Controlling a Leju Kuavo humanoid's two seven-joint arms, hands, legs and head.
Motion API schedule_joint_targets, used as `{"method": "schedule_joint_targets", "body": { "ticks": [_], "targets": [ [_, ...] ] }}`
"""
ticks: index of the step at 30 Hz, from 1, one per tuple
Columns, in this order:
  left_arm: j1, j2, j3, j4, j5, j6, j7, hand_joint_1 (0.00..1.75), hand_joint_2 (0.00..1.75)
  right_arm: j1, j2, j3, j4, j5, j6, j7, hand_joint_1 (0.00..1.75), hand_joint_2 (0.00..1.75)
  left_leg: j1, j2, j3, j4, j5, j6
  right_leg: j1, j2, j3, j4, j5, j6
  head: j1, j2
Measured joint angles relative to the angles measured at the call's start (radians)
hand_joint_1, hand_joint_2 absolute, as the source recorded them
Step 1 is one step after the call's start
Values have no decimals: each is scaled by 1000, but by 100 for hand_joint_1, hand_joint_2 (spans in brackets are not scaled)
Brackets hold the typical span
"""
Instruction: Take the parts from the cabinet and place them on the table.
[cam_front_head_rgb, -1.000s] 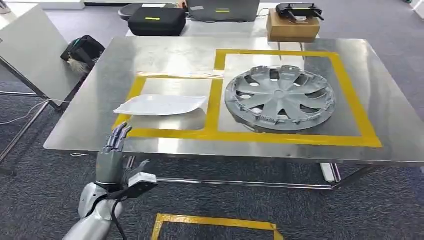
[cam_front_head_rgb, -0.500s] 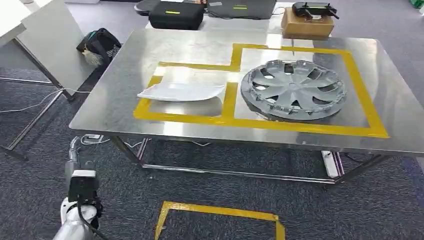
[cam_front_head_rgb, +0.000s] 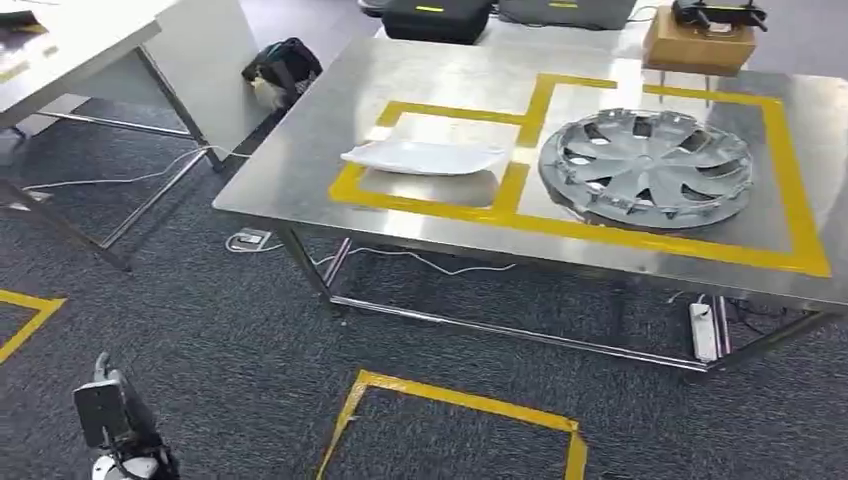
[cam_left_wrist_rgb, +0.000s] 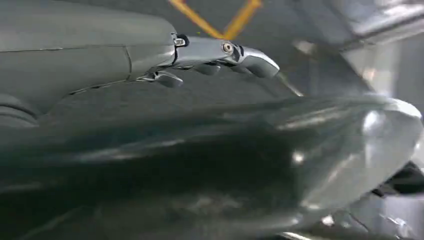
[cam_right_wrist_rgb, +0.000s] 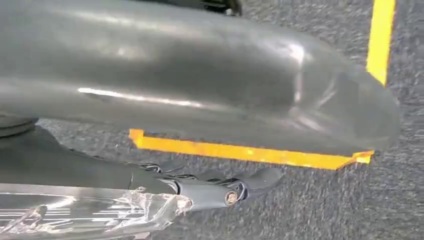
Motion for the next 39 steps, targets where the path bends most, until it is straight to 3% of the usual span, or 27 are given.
{"method": "schedule_joint_targets", "body": {
  "ticks": [1,2,4,5,6,7,9,10,12,14,15,16,18,20,21,22,24,25,26,28,29,31,32,35,36,37,39],
  "targets": [
    [-7,3,13,24,5,-15,0,0,0,0,0,-9,-1,-5,7,-7,0,0,-10,3,22,-55,-10,10,1,-16,-4,5,5,6,1,0],
    [-8,3,29,47,9,-25,0,0,0,-3,0,-17,-1,-9,12,-10,0,0,-11,-3,14,-63,-15,26,3,-28,-6,5,15,16,2,0],
    [-6,12,61,105,29,-54,0,0,0,-11,0,-32,-5,-29,34,-28,0,0,-16,-25,2,-61,-9,37,-3,-48,-5,0,26,28,3,0],
    [-8,17,84,155,45,-73,0,0,0,-13,0,-44,-7,-42,51,-44,0,0,-11,-35,0,-68,1,52,-7,-43,-14,2,16,35,1,0],
    [-8,16,101,181,48,-80,0,0,0,-15,0,-52,-8,-48,55,-58,0,0,-11,-40,-10,-67,7,60,-9,12,-25,25,-22,39,5,0],
    [-8,21,116,203,46,-78,0,0,0,-14,0,-59,-10,-52,52,-81,0,0,-12,-50,-19,-67,16,68,-9,49,-41,90,-84,39,7,0],
    [-16,23,132,254,33,-73,0,0,0,-12,0,-72,-16,-52,30,-112,0,0,-17,-76,-40,-65,34,78,-7,80,-89,253,-171,37,8,0],
    [-14,22,138,273,29,-71,0,0,0,-14,0,-77,-18,-52,16,-125,0,0,-20,-88,-51,-63,42,79,-4,87,-100,307,-190,35,9,0],
    [-5,21,150,302,23,-68,0,0,0,-18,0,-85,-18,-52,7,-135,0,0,-22,-111,-73,-58,56,77,2,90,-58,273,-160,27,9,0],
    [-10,21,159,332,21,-71,0,0,0,-19,0,-88,-24,-51,5,-148,0,0,-21,-144,-94,-51,71,72,1,113,62,88,-92,18,9,0],
    [-15,23,163,353,21,-83,0,0,0,-23,0,-89,-25,-49,8,-158,0,0,-19,-156,-102,-48,79,66,-3,163,109,2,-106,12,8,0],
    [-16,25,169,369,19,-91,2,0,0,-26,1,-90,-25,-45,10,-166,0,0,-22,-165,-109,-48,88,60,-4,174,125,-6,-98,14,5,0],
    [-15,26,179,408,9,-116,17,0,0,-28,2,-94,-25,-35,9,-174,0,0,-17,-183,-114,-50,106,48,2,163,105,-1,-91,11,8,0],
    [-4,31,196,446,17,-159,64,0,0,-30,6,-95,-26,-31,-1,-174,0,0,-16,-199,-125,-55,121,34,-3,136,93,-5,-72,-8,9,0],
    [3,27,208,464,31,-191,85,0,0,-35,6,-98,-28,-31,2,-176,0,0,-17,-144,-136,-37,80,34,-3,122,91,-7,-61,-18,5,0],
    [7,26,218,476,36,-213,101,0,0,-36,6,-101,-29,-31,11,-179,0,0,-15,-113,-154,11,15,31,-2,113,77,-8,-51,-28,-3,0],
    [7,17,231,497,32,-227,107,0,0,-33,6,-112,-32,-39,35,-187,0,0,-11,-89,-197,168,-106,20,0,79,49,-8,-28,-28,-5,0],
    [7,16,235,504,26,-230,108,0,0,-33,6,-116,-33,-43,42,-189,0,0,-8,-87,-211,239,-129,14,1,61,35,-7,-19,-27,-6,0],
    [7,15,236,510,11,-229,107,0,0,-33,6,-121,-34,-43,51,-193,0,0,-4,-86,-209,281,-113,8,1,43,20,-7,-11,-24,-7,0],
    [7,15,237,518,-21,-221,99,0,0,-36,6,-127,-41,-43,63,-198,0,0,5,-80,-152,244,-30,0,0,11,-4,-7,7,-15,-7,0],
    [6,14,236,520,-43,-211,90,0,0,-38,6,-131,-43,-43,67,-199,0,0,8,-64,-94,175,-2,-4,-1,-4,-14,-6,15,-9,-6,0],
    [-4,8,228,521,-78,-199,77,0,0,-37,7,-137,-51,-43,70,-200,0,0,11,16,62,-4,-28,-7,2,-24,-22,0,25,6,-10,0],
    [-14,8,224,521,-90,-193,72,0,0,-39,8,-138,-51,-42,70,-200,0,0,2,12,89,-76,-60,10,2,-41,-30,11,32,15,-6,0],
    [-4,7,221,528,-108,-188,64,0,0,-43,11,-145,-54,-37,68,-200,0,0,-13,-19,59,-73,-47,49,-15,-78,-33,6,59,37,-7,0],
    [5,8,219,530,-113,-187,61,0,0,-42,13,-145,-54,-35,67,-200,0,0,-12,-26,55,-74,-39,61,-23,-29,-46,16,40,45,-6,0],
    [6,11,218,530,-116,-184,58,0,0,-39,13,-147,-55,-33,64,-200,0,0,-12,-34,48,-74,-32,72,-22,33,-58,61,-7,44,-5,0],
    [-3,8,213,530,-127,-184,53,0,0,-31,13,-152,-55,-30,63,-200,0,0,-17,-63,31,-73,-16,84,-14,80,-117,227,-99,41,-5,0]
  ]
}}
